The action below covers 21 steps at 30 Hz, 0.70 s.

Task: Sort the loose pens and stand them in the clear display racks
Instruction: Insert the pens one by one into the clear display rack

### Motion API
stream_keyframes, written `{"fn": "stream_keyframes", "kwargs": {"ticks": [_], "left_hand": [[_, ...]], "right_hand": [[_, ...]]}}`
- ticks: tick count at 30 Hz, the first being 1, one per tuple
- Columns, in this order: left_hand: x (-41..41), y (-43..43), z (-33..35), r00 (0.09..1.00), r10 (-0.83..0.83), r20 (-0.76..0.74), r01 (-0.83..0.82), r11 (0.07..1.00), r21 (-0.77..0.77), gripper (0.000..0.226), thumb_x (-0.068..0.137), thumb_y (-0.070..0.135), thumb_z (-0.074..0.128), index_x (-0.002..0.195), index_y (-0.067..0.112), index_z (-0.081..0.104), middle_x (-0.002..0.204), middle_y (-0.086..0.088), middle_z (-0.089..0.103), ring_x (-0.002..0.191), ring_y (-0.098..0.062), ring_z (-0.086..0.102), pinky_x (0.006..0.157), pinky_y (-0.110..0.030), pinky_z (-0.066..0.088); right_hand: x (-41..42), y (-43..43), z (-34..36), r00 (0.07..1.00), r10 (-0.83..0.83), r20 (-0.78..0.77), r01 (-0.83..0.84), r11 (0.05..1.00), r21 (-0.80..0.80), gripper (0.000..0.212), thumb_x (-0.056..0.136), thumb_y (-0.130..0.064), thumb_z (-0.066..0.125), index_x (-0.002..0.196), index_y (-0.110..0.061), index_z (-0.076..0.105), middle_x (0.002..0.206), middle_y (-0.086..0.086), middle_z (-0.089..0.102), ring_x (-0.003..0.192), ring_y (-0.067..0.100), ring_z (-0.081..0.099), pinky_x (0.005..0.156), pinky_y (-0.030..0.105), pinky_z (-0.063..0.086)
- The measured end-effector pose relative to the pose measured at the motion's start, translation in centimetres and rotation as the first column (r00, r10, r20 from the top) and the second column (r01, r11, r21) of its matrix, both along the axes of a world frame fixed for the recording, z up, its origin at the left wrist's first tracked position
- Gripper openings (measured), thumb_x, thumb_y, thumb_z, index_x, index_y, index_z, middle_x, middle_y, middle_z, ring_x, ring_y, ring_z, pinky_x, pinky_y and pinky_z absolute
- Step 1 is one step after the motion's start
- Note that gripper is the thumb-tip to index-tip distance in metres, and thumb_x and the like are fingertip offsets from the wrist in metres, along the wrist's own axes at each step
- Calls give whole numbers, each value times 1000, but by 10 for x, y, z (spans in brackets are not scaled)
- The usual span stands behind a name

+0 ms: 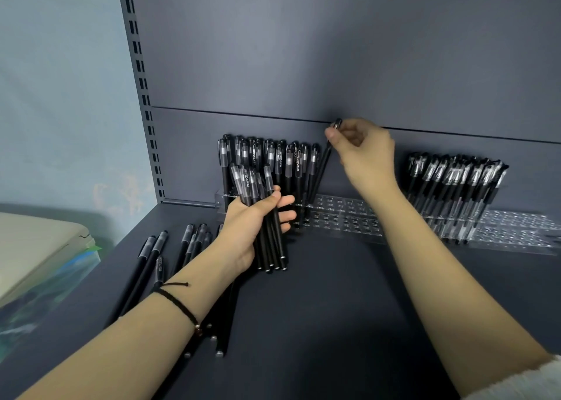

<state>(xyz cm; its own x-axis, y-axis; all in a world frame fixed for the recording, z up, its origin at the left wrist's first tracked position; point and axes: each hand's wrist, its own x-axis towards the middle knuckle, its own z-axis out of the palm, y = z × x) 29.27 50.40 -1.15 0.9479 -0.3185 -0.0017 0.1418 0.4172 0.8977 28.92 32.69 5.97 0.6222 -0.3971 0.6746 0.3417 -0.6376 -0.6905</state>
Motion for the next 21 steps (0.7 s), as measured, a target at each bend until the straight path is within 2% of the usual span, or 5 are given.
{"fn": "stream_keyframes", "kwargs": {"ticks": [3, 6, 10, 18, 21], "left_hand": [[0, -1, 0, 999, 5, 35, -6, 999, 33, 20, 94, 15, 62, 112, 7, 65, 92, -4, 77, 73, -14, 74, 61, -24, 59], [0, 0, 0, 999, 15, 50, -17, 999, 38, 19, 94, 15, 61, 112, 8, 65, 90, -3, 77, 71, -13, 73, 60, -24, 58], [2, 2, 1, 997, 21, 77, -26, 998, 59, 26, 95, 16, 60, 118, 3, 61, 95, 0, 77, 73, -12, 73, 59, -22, 56], [-2, 6, 3, 997, -60, 42, 59, 998, 16, 23, 95, 17, 61, 109, -1, 65, 95, -2, 77, 79, -14, 74, 65, -25, 59], [-6, 6, 2, 996, -91, 25, 92, 996, -11, 16, 94, 16, 63, 101, 3, 65, 93, -4, 77, 76, -14, 73, 67, -27, 60]], "right_hand": [[1, 3, -7, 995, -5, -98, -7, 993, -117, 13, 86, -30, 71, 94, -20, 69, 80, -14, 63, 79, 3, 58, 72, 8, 42], [5, 5, -17, 972, 9, -236, -61, 974, -217, 21, 84, -34, 73, 98, -20, 71, 87, -9, 66, 81, 8, 61, 81, 29, 52], [3, 6, -15, 959, 10, -283, -70, 977, -202, 22, 80, -38, 77, 93, -25, 65, 85, -9, 67, 65, 7, 60, 78, 39, 57], [-17, 19, -18, 992, -35, -118, 34, 999, -10, 18, 89, -42, 65, 84, -28, 55, 81, -8, 65, 65, 13, 59, 68, 33, 51], [-30, 36, -24, 974, 38, -224, -42, 999, -10, 26, 93, -41, 59, 74, -23, 64, 74, -5, 69, 53, 0, 53, 66, 24, 46]]}}
